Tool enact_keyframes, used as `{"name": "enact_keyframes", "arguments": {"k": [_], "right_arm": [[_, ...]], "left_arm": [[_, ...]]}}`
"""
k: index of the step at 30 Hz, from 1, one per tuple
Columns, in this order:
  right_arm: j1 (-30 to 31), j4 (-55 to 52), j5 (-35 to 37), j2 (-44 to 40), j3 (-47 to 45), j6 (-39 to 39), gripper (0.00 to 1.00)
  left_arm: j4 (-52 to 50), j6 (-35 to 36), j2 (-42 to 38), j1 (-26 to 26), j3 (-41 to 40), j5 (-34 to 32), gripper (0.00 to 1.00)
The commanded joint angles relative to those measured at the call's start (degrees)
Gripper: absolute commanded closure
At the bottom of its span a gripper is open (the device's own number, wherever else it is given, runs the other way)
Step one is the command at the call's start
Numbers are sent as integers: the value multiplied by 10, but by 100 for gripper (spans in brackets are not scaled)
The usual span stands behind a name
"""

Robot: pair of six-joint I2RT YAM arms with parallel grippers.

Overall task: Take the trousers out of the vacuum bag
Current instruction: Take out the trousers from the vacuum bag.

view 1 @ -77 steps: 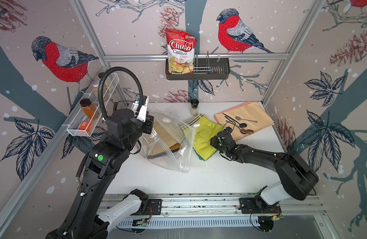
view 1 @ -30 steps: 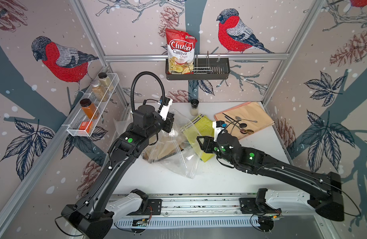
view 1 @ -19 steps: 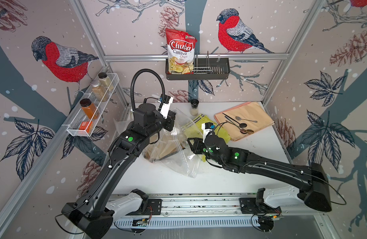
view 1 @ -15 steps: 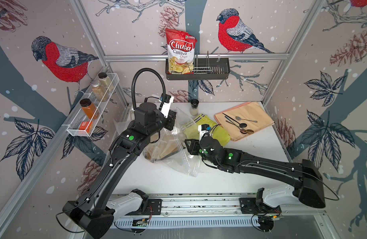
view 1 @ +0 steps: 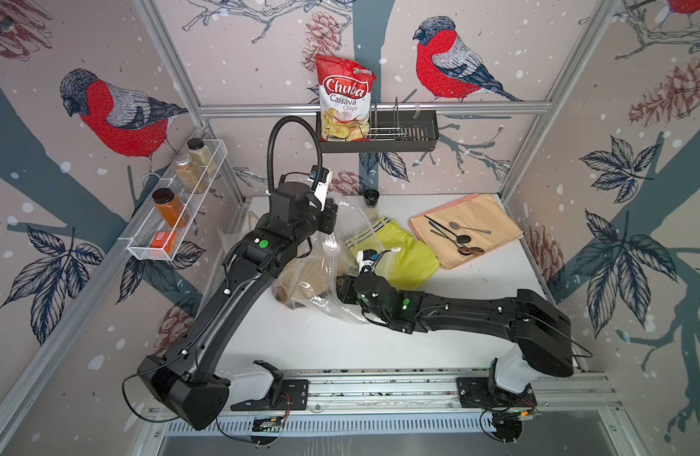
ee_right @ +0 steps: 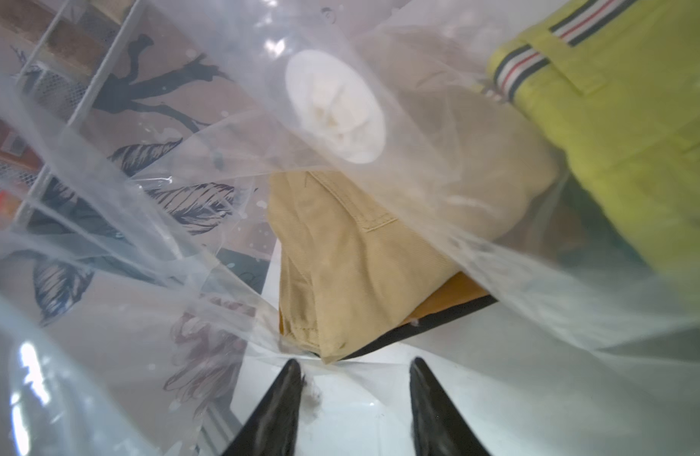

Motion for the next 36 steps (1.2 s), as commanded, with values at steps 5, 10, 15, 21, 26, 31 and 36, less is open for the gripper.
{"name": "enact_keyframes", "arguments": {"k": [5, 10, 15, 21, 26, 31, 36], "right_arm": [[-14, 25, -31, 20, 0, 20, 52], [-42, 102, -102, 28, -49, 77, 51], [-57, 153, -142, 44, -75, 115, 50], [-64, 206, -166, 76, -88, 153, 48], [-72, 248, -186, 114, -83, 180, 49], [-73, 269, -186, 137, -74, 192, 49], [-74, 280, -184, 153, -64, 206, 49]], "left_arm": [[56, 7, -22, -9, -2, 78, 100], [52, 29, -61, -12, -35, 180, 100], [56, 43, -85, -13, -81, 200, 100], [95, 27, -96, -19, -120, 201, 100], [110, 27, -97, -24, -133, 194, 100], [120, 30, -100, -25, -143, 185, 100], [142, 10, -103, -27, -156, 164, 100]]}}
